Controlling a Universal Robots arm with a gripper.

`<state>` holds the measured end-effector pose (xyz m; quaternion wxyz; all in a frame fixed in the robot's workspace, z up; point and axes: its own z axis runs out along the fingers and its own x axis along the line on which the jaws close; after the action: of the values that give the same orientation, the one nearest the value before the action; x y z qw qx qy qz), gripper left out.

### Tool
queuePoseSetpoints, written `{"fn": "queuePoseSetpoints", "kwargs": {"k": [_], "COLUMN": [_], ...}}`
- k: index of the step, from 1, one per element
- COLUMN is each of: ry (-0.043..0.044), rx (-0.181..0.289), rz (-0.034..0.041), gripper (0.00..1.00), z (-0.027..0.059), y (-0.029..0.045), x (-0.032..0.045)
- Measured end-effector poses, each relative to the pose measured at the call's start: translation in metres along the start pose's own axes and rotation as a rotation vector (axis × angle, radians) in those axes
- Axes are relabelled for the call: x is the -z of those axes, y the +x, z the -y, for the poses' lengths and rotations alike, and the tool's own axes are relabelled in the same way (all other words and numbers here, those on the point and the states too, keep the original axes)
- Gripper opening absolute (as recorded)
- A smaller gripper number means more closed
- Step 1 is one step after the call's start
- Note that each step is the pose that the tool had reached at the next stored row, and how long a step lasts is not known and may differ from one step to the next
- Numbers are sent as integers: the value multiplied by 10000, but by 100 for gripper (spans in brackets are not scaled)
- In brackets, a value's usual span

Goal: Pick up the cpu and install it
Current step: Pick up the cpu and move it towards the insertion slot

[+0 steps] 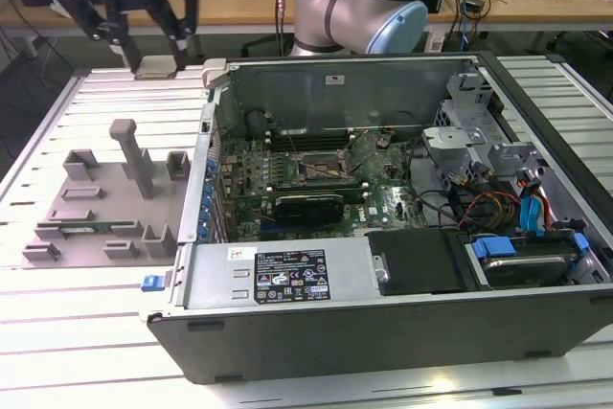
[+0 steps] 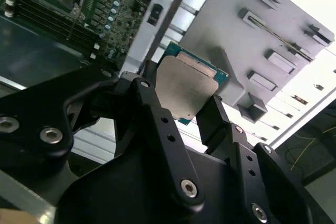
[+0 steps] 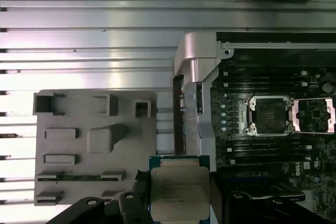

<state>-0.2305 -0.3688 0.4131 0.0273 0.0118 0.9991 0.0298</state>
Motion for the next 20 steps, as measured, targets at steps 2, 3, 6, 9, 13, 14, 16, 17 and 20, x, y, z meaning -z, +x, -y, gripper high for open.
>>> {"fn": "queuePoseSetpoints", "kwargs": {"k": [2,3,6,9,13,14,16,17,20], "ry": [1,1,2,1,3,2,1,1,1], "rx": [0,-1,-2,-3,-2,0,-3,-3,-3], "rz": [-8,-11,-22,-28,-34,-35,-36,-36,-39], "gripper": [54,54,54,54,54,54,54,54,54], "z": [-1,-2,-7,-11,-14,-15,-17,-18,-20], "y": [-95,-136,-369,-542,-726,-773,-844,-881,-985], "x": [-4,-7,-20,-30,-39,-42,-46,-48,-54]}}
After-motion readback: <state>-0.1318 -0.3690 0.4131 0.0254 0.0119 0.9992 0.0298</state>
